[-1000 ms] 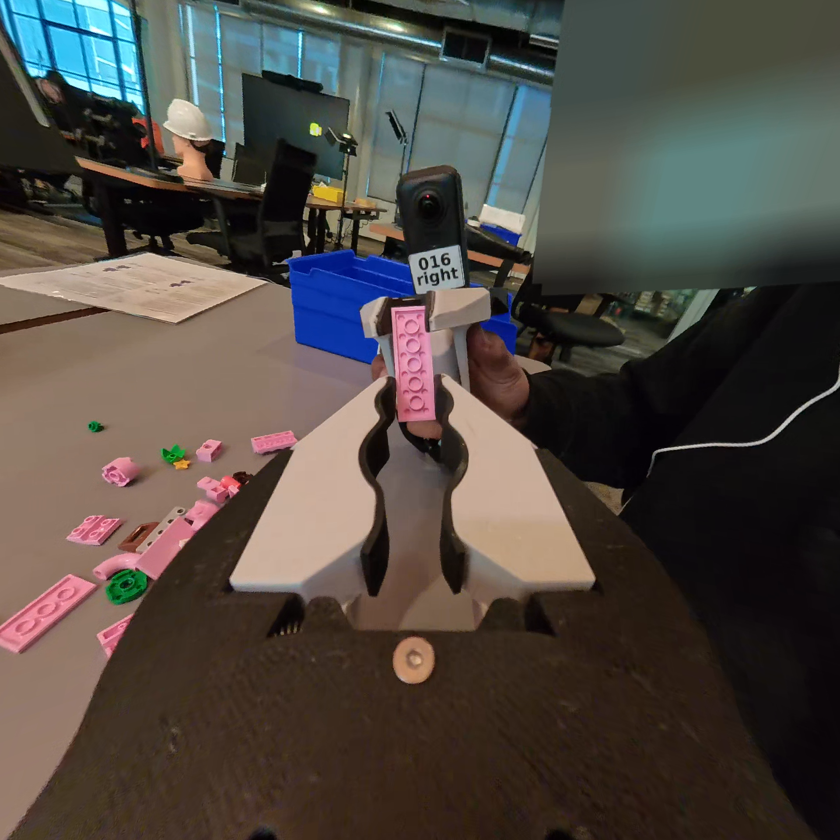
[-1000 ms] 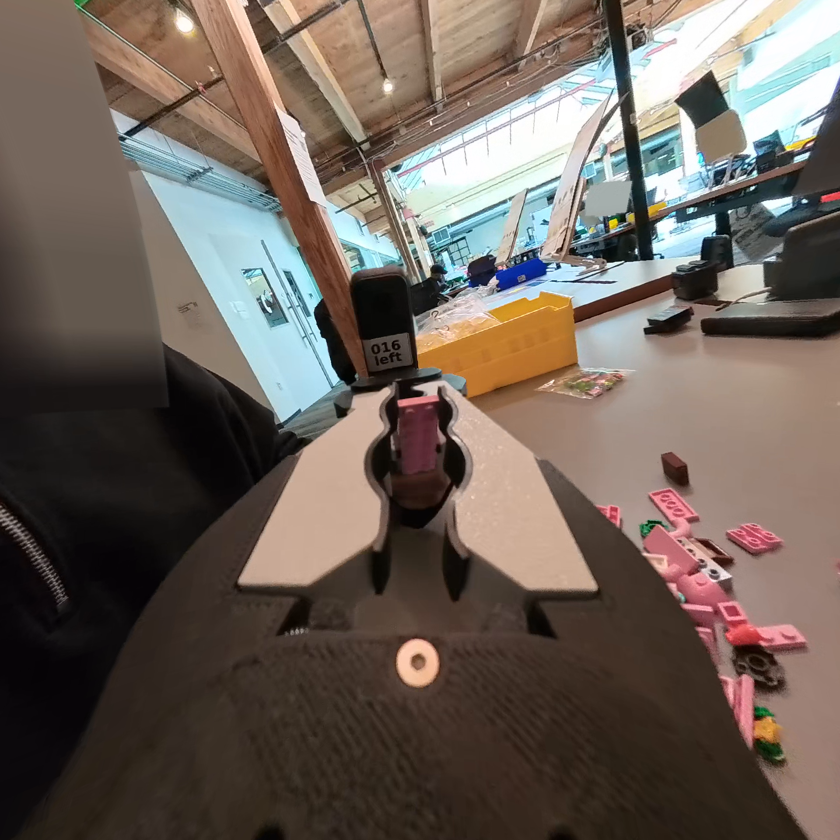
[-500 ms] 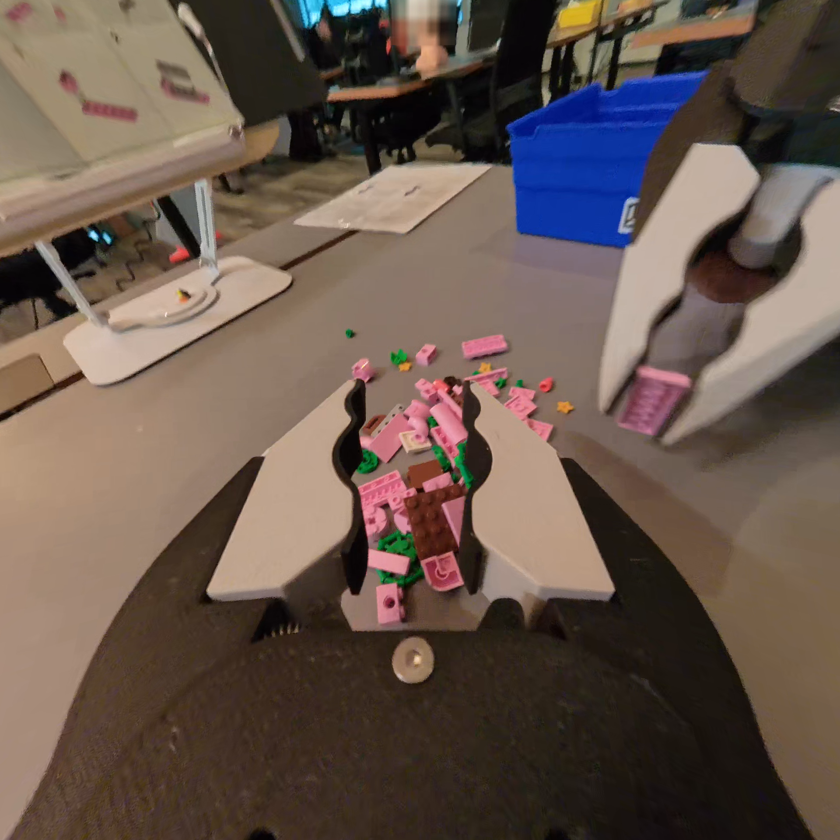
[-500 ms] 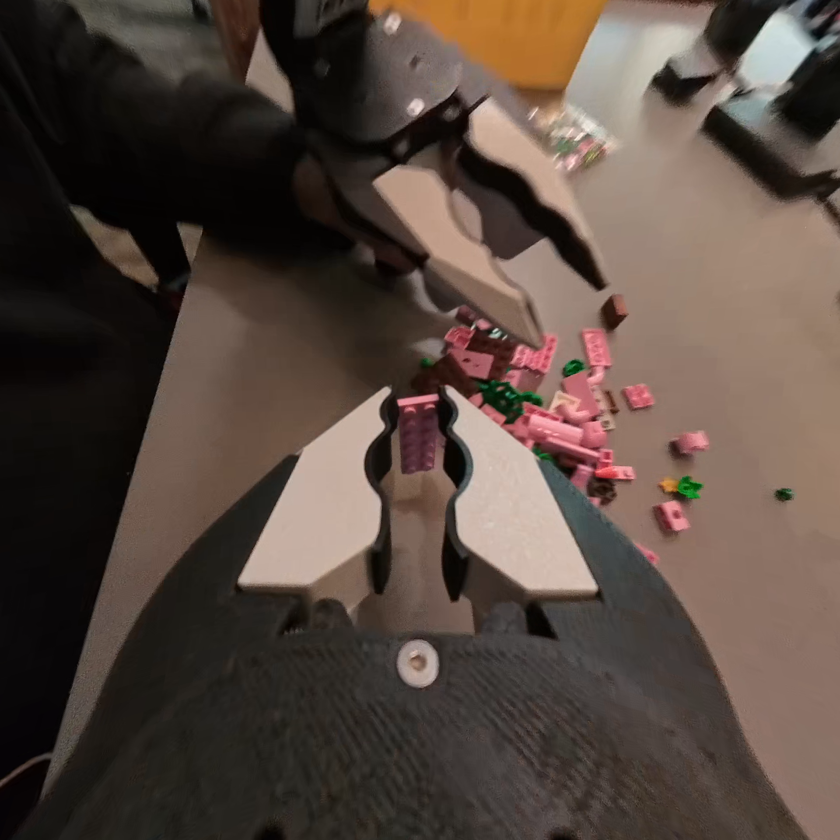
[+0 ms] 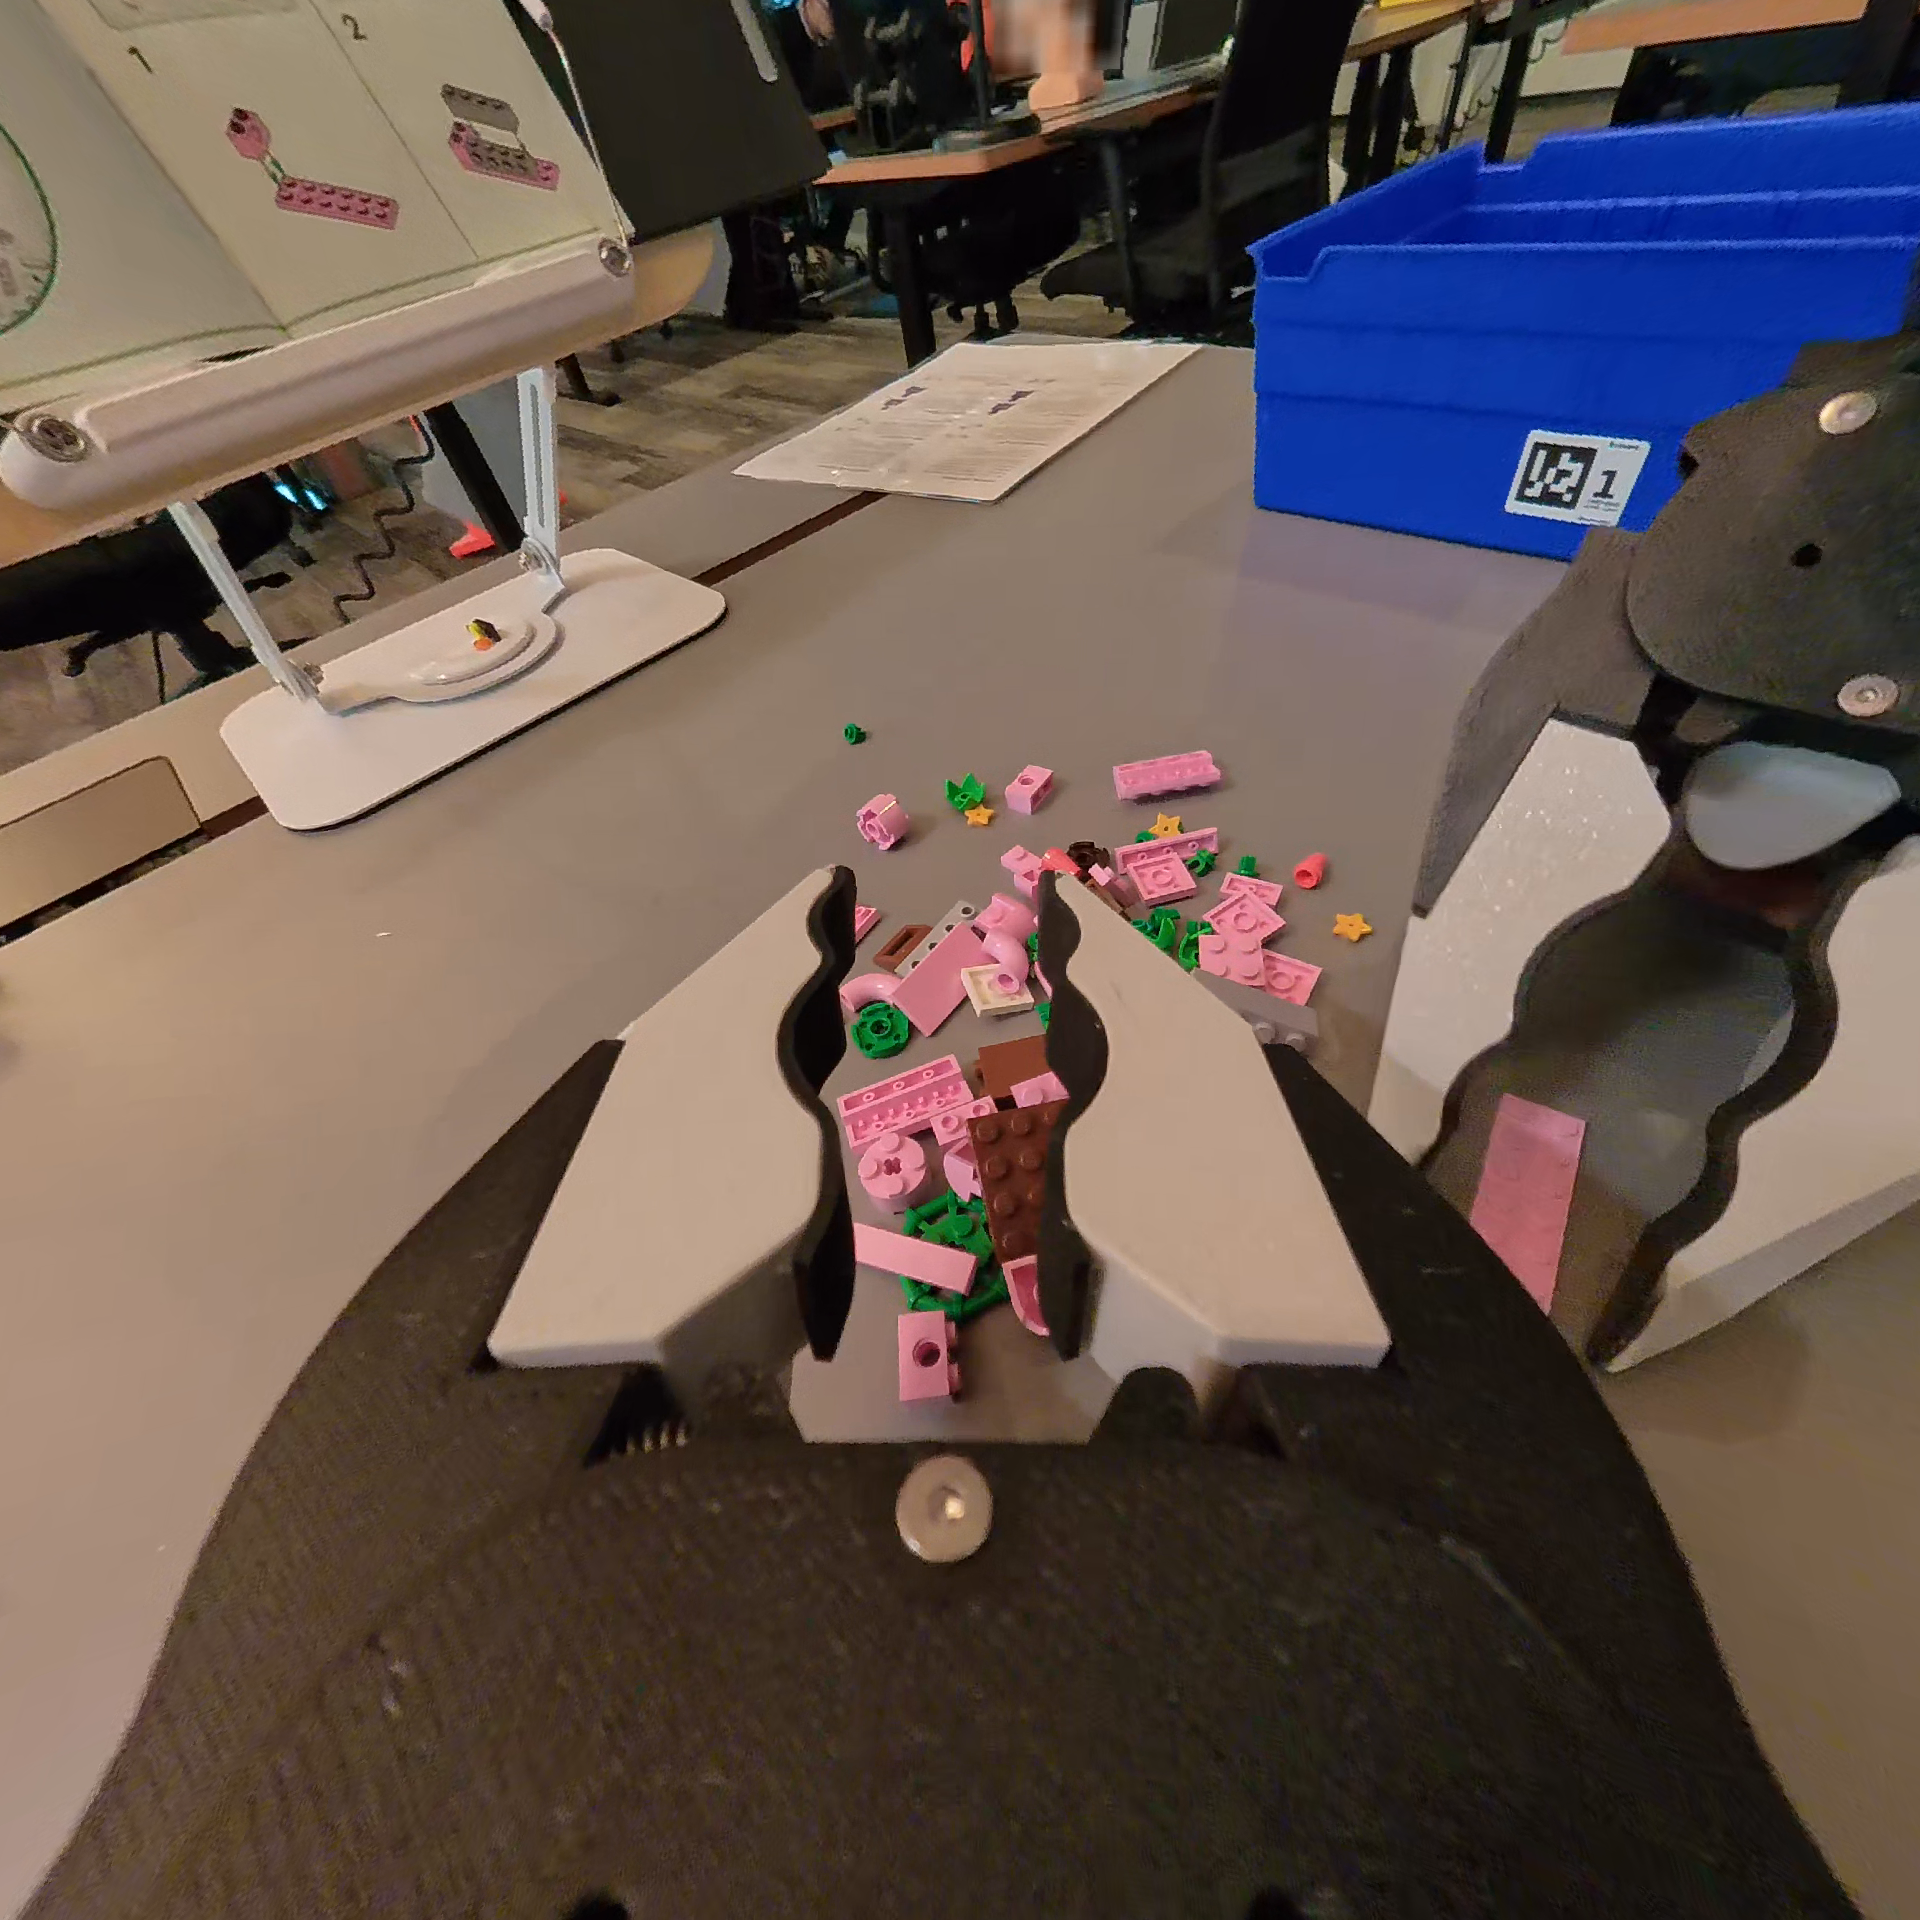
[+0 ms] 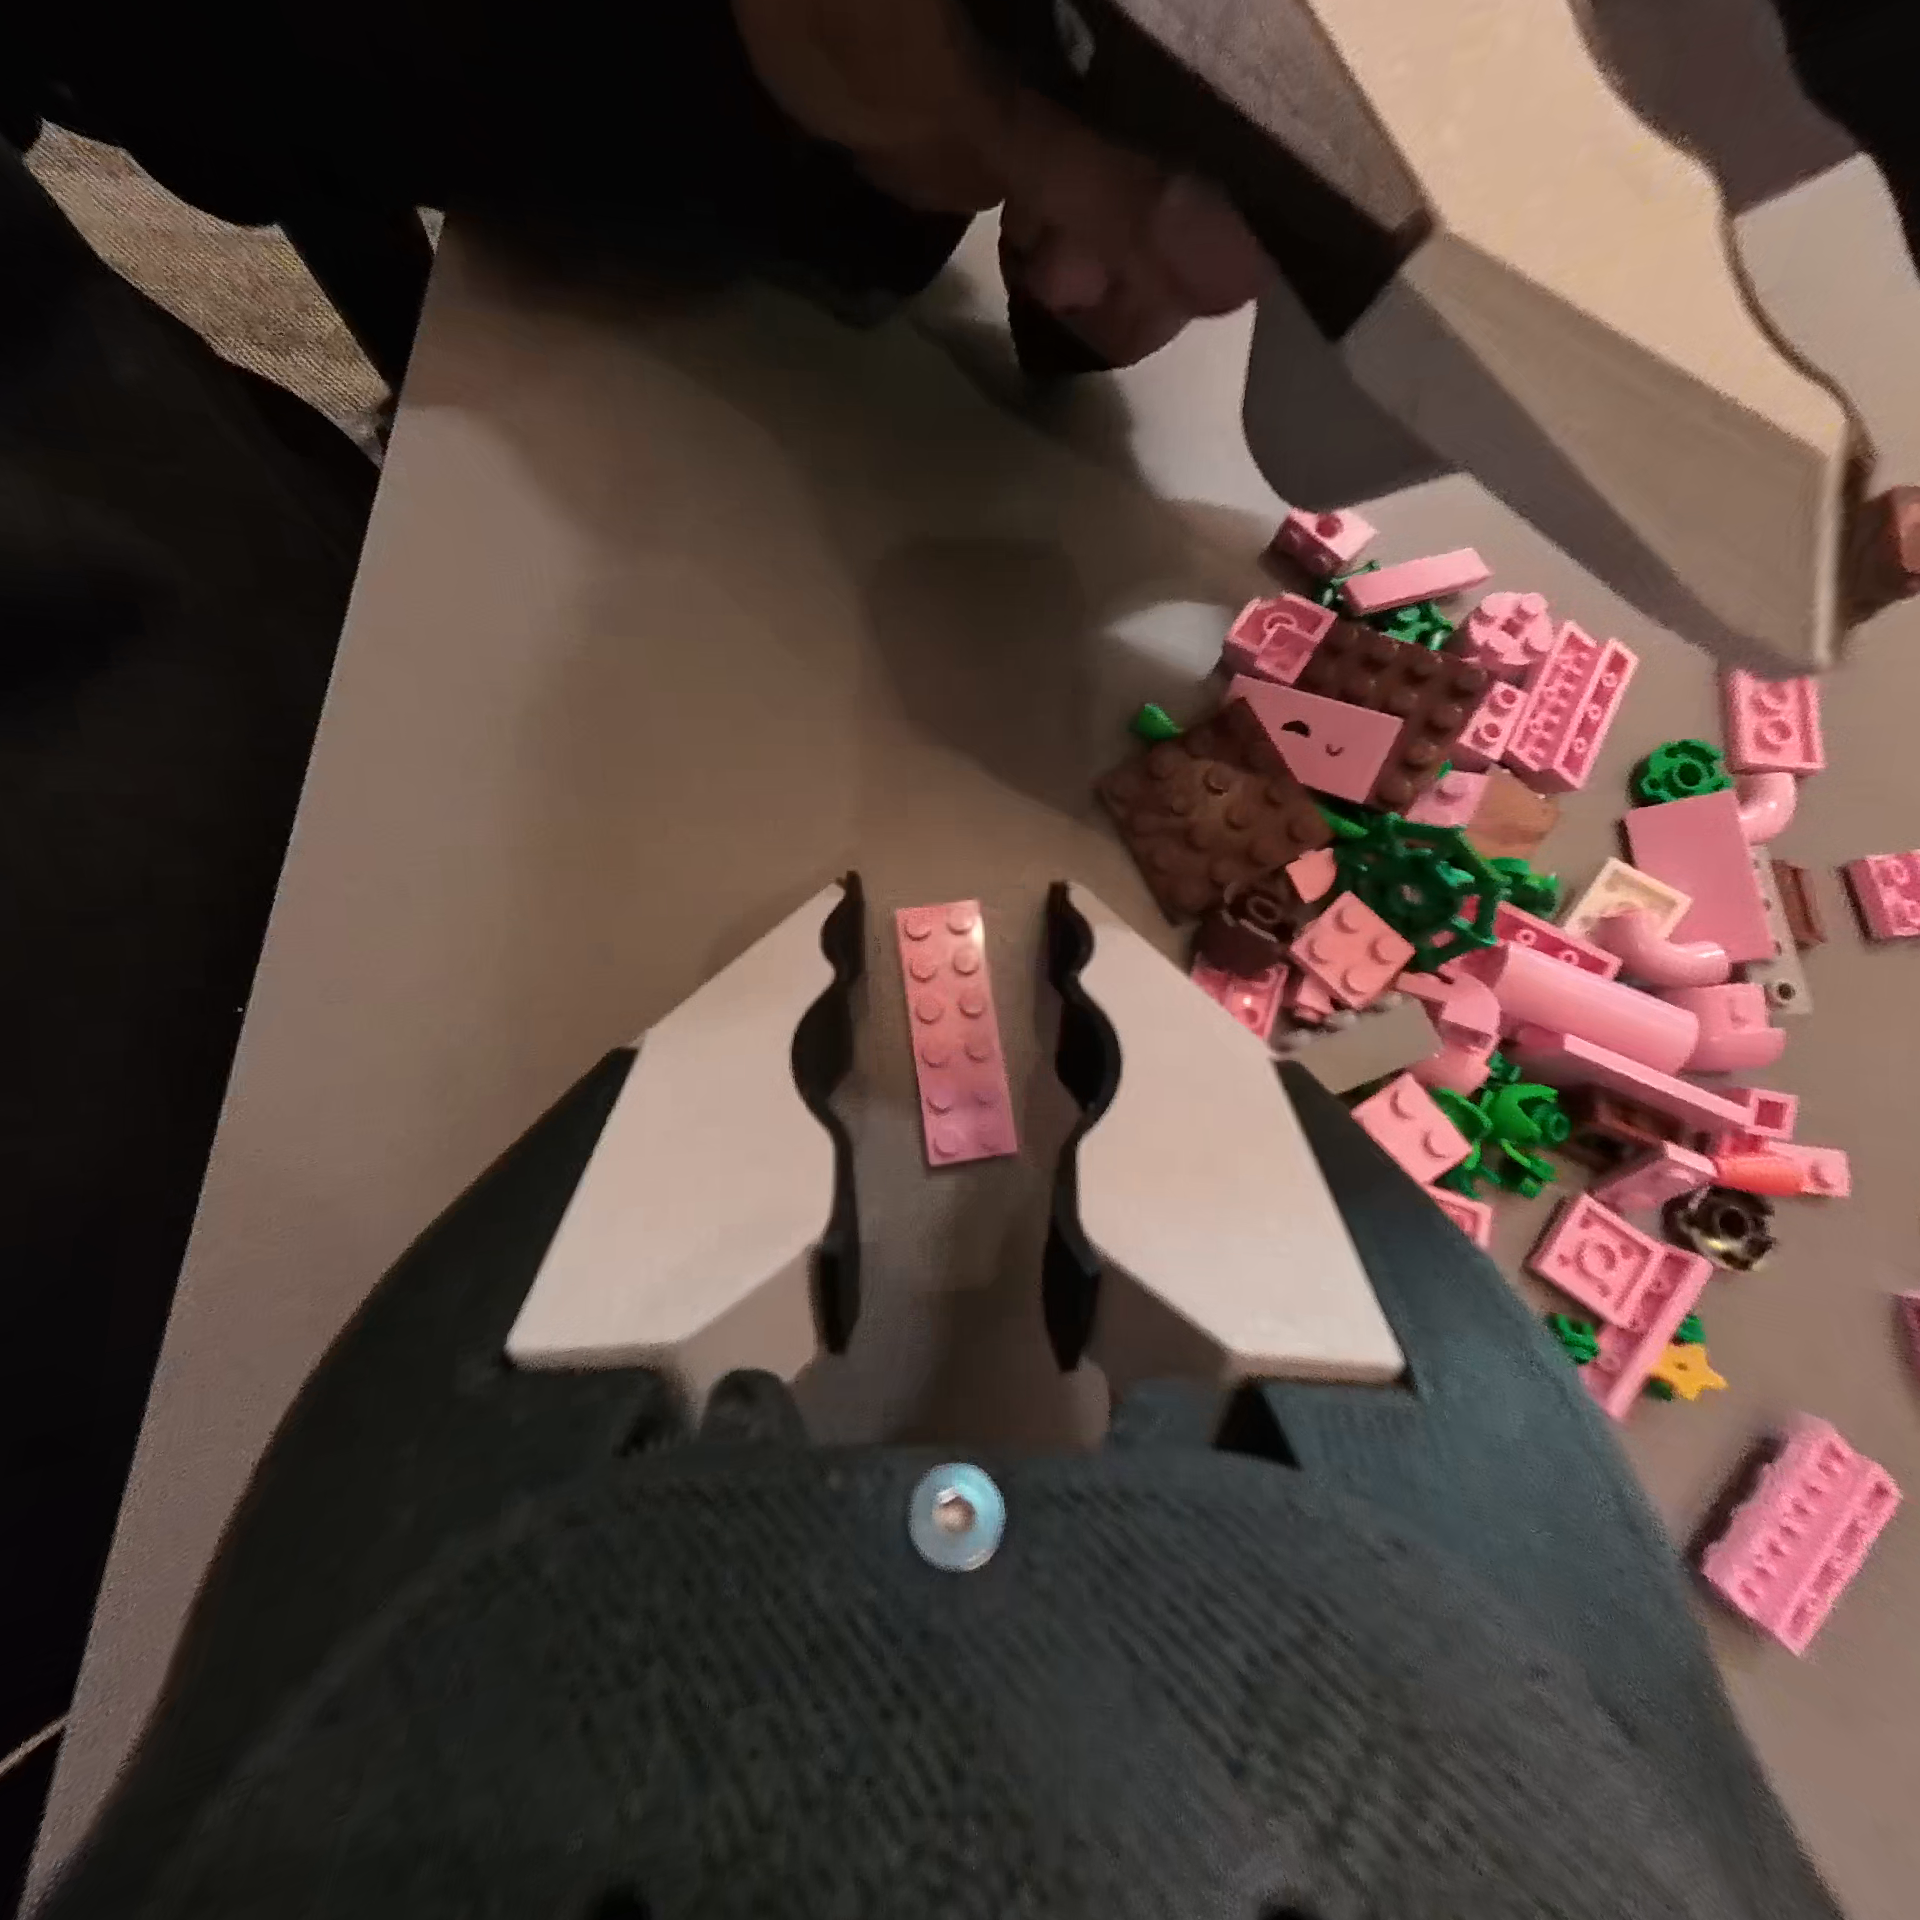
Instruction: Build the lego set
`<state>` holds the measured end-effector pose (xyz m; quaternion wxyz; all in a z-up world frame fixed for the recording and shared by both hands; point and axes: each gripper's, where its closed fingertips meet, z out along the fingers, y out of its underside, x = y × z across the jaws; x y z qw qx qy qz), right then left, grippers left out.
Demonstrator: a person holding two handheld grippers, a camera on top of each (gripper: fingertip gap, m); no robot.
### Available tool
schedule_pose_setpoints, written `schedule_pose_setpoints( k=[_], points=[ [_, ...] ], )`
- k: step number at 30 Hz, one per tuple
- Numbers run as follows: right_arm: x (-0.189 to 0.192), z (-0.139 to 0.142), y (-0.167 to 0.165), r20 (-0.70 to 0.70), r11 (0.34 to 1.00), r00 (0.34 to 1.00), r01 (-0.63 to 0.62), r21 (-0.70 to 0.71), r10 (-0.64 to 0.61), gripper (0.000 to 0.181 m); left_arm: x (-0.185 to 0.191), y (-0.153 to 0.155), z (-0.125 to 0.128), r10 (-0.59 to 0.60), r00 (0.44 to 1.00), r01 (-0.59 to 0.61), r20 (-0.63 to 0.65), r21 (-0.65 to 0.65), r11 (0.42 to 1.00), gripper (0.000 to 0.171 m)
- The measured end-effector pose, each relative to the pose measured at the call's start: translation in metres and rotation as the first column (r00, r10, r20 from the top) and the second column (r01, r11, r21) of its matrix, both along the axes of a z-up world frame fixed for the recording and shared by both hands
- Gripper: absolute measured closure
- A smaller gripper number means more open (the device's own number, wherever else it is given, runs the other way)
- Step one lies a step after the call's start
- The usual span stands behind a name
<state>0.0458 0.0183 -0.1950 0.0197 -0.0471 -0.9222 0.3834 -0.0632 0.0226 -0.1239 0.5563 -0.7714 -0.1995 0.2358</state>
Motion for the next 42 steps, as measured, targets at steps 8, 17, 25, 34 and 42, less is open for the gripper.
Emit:
schedule_pose_setpoints(
  k=[8, 17, 25, 34, 42],
  points=[
    [-0.024, 0.073, 0.017, 0.091, 0.906, 0.993, 0.108, -0.408, -0.078, 0.142, 0.001, -0.001, 0.001, -0.008, 1.0, 0.008, 0.012, 0.017, 1.0, 0.139],
    [-0.023, 0.056, 0.033, 0.077, 0.915, 0.996, 0.066, -0.399, -0.038, 0.146, 0.003, 0.0, 0.001, -0.025, 1.0, 0.024, 0.017, 0.02, 1.0, 0.141],
    [0.005, 0.036, 0.026, 0.154, 0.952, 0.983, -0.047, -0.302, 0.097, 0.155, 0.003, 0.0, 0.0, -0.029, 0.999, 0.029, 0.023, 0.016, 0.999, 0.142],
    [0.009, 0.02, 0.02, 0.093, 0.976, 0.991, -0.079, -0.201, 0.099, 0.167, 0.003, 0.001, -0.001, -0.031, 0.999, 0.031, 0.026, 0.008, 1.0, 0.143],
    [0.003, 0.019, 0.028, 0.076, 0.983, 0.995, -0.057, -0.177, 0.071, 0.17, 0.003, 0.001, -0.001, -0.032, 0.999, 0.031, 0.031, 0.011, 0.999, 0.143]
  ],
)
